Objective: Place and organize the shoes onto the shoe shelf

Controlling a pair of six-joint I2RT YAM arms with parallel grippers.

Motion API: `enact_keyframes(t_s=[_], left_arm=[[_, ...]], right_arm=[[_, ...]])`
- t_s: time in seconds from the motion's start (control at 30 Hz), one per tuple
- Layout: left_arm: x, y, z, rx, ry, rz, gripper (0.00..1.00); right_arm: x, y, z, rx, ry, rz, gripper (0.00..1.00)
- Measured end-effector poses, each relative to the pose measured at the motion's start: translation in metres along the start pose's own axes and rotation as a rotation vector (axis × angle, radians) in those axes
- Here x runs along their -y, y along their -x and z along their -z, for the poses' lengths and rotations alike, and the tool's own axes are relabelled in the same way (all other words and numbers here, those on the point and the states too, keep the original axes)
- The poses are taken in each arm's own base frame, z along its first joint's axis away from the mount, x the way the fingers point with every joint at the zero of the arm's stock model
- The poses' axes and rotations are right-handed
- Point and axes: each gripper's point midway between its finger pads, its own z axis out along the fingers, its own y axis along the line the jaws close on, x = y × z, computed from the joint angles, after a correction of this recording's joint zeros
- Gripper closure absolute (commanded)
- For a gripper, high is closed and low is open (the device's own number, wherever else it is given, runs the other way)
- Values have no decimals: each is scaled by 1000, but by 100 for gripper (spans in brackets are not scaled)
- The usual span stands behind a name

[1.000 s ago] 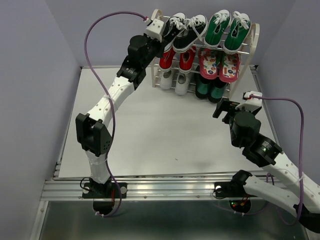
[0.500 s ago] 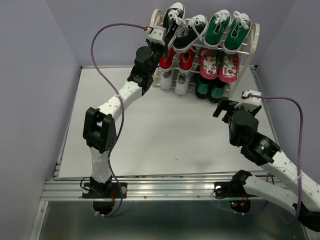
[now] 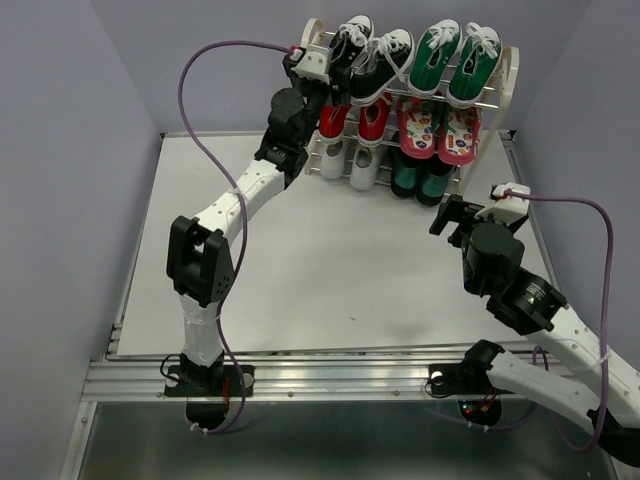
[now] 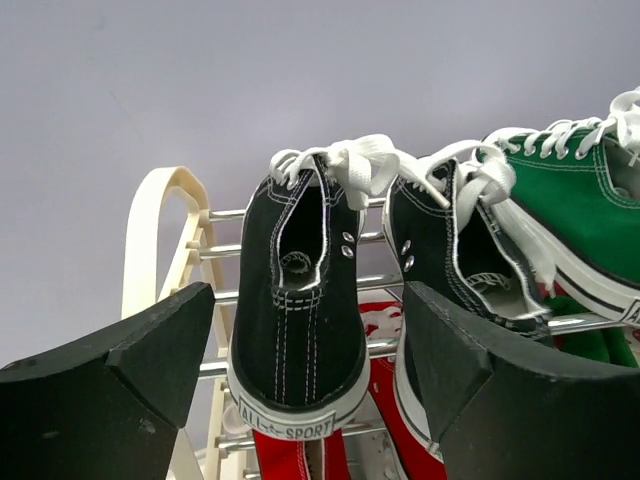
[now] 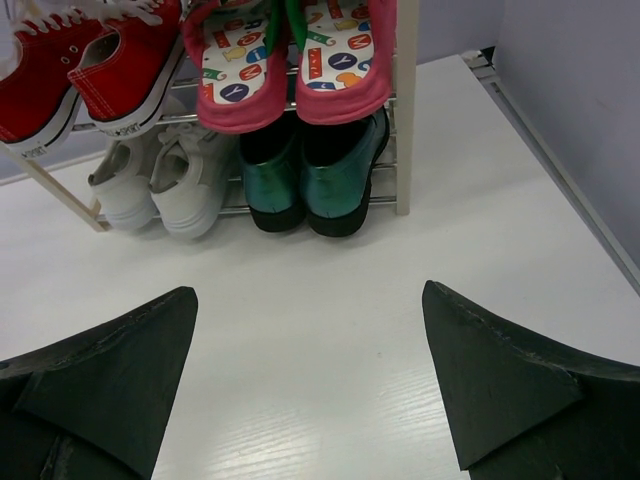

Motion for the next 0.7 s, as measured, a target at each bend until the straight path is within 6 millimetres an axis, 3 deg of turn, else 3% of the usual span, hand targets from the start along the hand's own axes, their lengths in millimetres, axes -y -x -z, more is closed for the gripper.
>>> enact_keyframes(t_s=[0.1,0.3,0.4,0.43,0.5,0.57,0.63,0.7], left_arm=[[3,12,5,-5,23,-27,1],[2,51,24,-51,71,-45,1],[-14,88,54,-93,130,-41,1],[-20,91,66,-112,152,-32,1],[-35,109,112,-141,197,8,1],[-48,111,171,-157,240,91,1],[-55,106,215,-152,261,171,1],[-62,83,262,-194,290,237,1]], right_arm=[[1,1,2,1,1,-22,0],[4,2,6,-29,-12,-67,0],[8,-3,9,-60,-26,-89,0],[9,-6,11,-72,-33,-98,0],[13,-14,13,-99,-48,-109,0],[17,-21,15,-124,-64,-121,0],[20,-26,17,-140,-76,-127,0],[21,-29,18,-149,-84,-138,0]])
